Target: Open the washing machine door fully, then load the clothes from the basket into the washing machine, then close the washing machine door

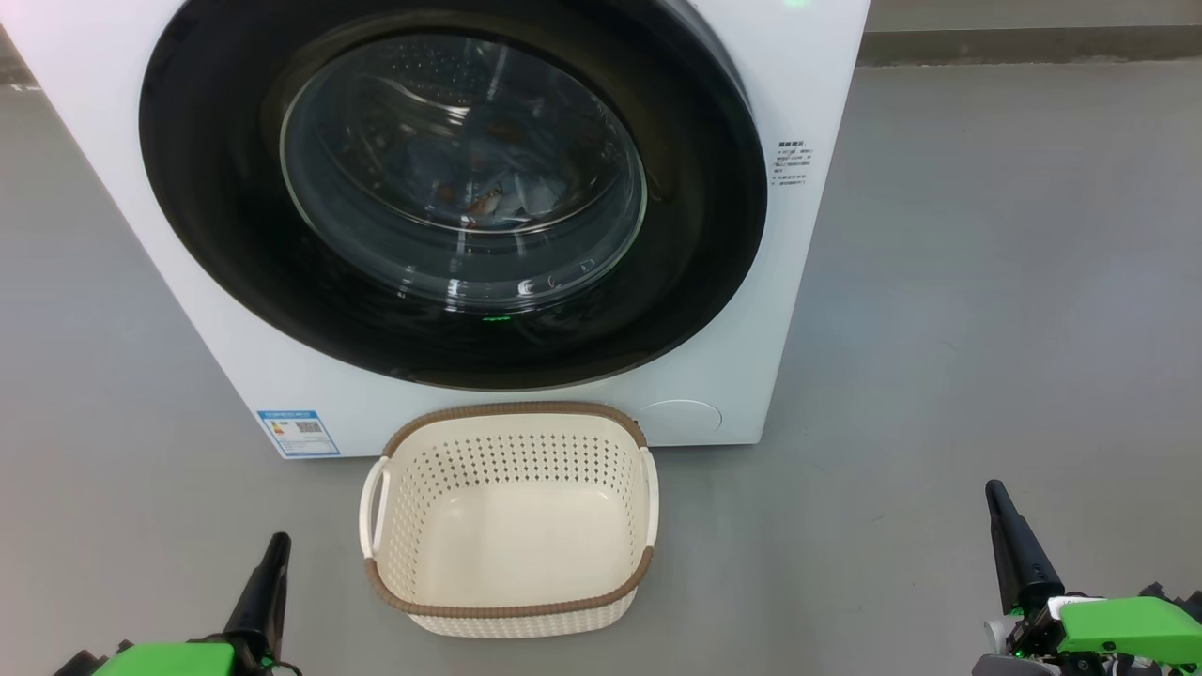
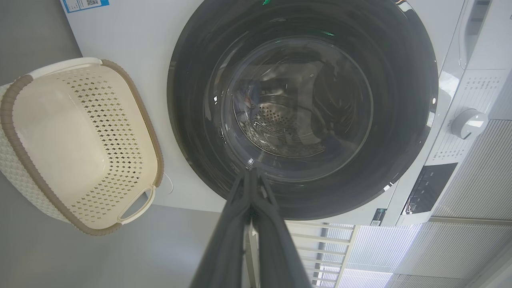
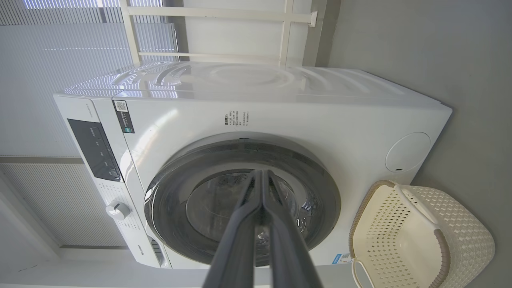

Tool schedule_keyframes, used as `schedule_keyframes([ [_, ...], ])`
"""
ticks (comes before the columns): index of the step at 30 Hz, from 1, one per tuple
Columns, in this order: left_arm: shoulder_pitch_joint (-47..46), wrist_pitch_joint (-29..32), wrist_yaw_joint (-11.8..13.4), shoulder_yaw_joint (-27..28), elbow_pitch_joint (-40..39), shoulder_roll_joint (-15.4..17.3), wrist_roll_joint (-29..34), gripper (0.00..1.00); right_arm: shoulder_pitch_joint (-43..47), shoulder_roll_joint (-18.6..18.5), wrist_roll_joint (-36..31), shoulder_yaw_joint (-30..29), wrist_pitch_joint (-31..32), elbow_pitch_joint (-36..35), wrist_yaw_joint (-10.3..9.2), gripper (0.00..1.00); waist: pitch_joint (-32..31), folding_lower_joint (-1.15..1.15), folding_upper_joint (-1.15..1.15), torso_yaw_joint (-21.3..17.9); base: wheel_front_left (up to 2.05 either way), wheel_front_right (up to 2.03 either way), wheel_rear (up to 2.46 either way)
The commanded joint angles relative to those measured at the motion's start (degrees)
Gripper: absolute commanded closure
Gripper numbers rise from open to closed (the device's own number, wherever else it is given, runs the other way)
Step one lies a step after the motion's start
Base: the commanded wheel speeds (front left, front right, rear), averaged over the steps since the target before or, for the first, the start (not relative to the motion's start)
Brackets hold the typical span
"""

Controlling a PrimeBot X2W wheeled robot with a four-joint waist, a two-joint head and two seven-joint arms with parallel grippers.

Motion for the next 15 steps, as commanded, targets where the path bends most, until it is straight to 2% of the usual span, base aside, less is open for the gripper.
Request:
schedule_keyframes([
  [1, -2.3, 0.3, -0.6, 2.0, -1.1, 1.5, -0.5, 1.00, -2.3, -0.3, 0.7, 1.6, 0.2, -1.4, -0.06, 1.00, 0.0, 0.00, 0.00, 0.0, 0.00, 0.00, 0.00],
  [15, -2.3, 0.3, -0.6, 2.0, -1.1, 1.5, -0.5, 1.00, -2.3, -0.3, 0.7, 1.6, 0.2, -1.4, -0.06, 1.00, 0.0, 0.00, 0.00, 0.0, 0.00, 0.00, 0.00],
])
